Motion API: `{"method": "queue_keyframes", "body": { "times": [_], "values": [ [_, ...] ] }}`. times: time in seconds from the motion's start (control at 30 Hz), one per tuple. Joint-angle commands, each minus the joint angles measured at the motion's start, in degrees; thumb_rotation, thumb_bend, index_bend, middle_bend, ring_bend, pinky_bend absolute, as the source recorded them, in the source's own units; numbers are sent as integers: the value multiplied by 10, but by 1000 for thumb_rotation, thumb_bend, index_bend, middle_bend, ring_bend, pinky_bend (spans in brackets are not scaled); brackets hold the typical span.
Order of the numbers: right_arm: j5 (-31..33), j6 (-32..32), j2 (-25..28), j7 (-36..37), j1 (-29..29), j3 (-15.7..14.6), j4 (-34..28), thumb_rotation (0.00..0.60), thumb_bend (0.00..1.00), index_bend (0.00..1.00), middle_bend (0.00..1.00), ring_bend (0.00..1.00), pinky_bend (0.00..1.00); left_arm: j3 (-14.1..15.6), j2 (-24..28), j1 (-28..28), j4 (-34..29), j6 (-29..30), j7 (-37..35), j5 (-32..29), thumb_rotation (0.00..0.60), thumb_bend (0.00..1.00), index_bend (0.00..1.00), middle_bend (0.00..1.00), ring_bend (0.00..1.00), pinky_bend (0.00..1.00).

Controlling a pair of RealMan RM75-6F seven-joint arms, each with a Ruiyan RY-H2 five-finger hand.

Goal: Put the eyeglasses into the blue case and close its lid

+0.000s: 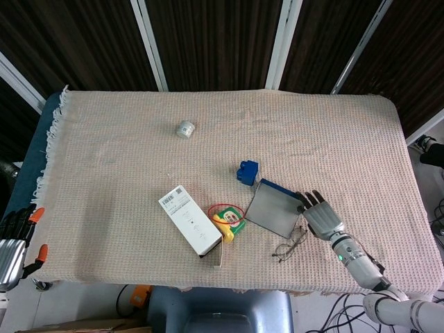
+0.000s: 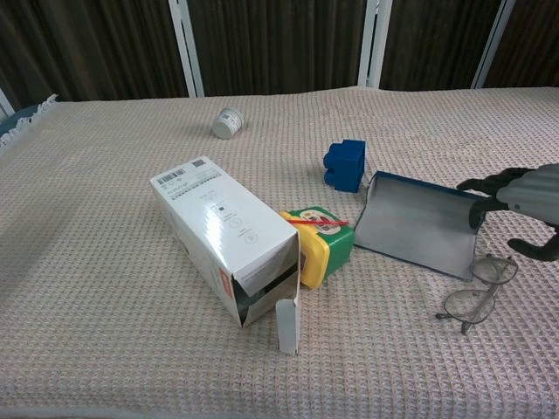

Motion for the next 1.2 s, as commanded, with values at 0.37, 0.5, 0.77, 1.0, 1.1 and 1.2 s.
{"method": "queue_keyframes", "body": {
  "times": [0.37,0.5,0.77,1.0,1.1,1.2],
  "values": [
    [37,-11,-1,-15,16,0,51,600,639,415,0,0,0,0,-1,-2,-2,-7,6,-4,600,448,0,0,0,39],
    [53,-17,-7,-18,22,2,73,600,641,417,0,0,0,0,-2,-3,-2,-9,8,-6,600,447,0,0,0,40],
    [73,-30,-26,7,36,17,123,600,644,420,0,0,0,-1,-3,-5,-4,-14,13,-9,600,447,0,0,0,40],
    [24,14,-5,51,20,6,98,600,492,405,0,0,0,-1,-3,-4,-3,-13,12,-9,600,448,0,0,0,39],
    [-7,41,14,70,6,-5,73,600,457,407,0,0,0,-1,-2,-4,-3,-12,10,-7,600,448,0,0,0,39],
    [-56,74,36,99,-9,-25,43,600,449,412,0,0,0,0,-2,-3,-3,-9,10,-5,600,448,0,0,0,39]
  ]
}}
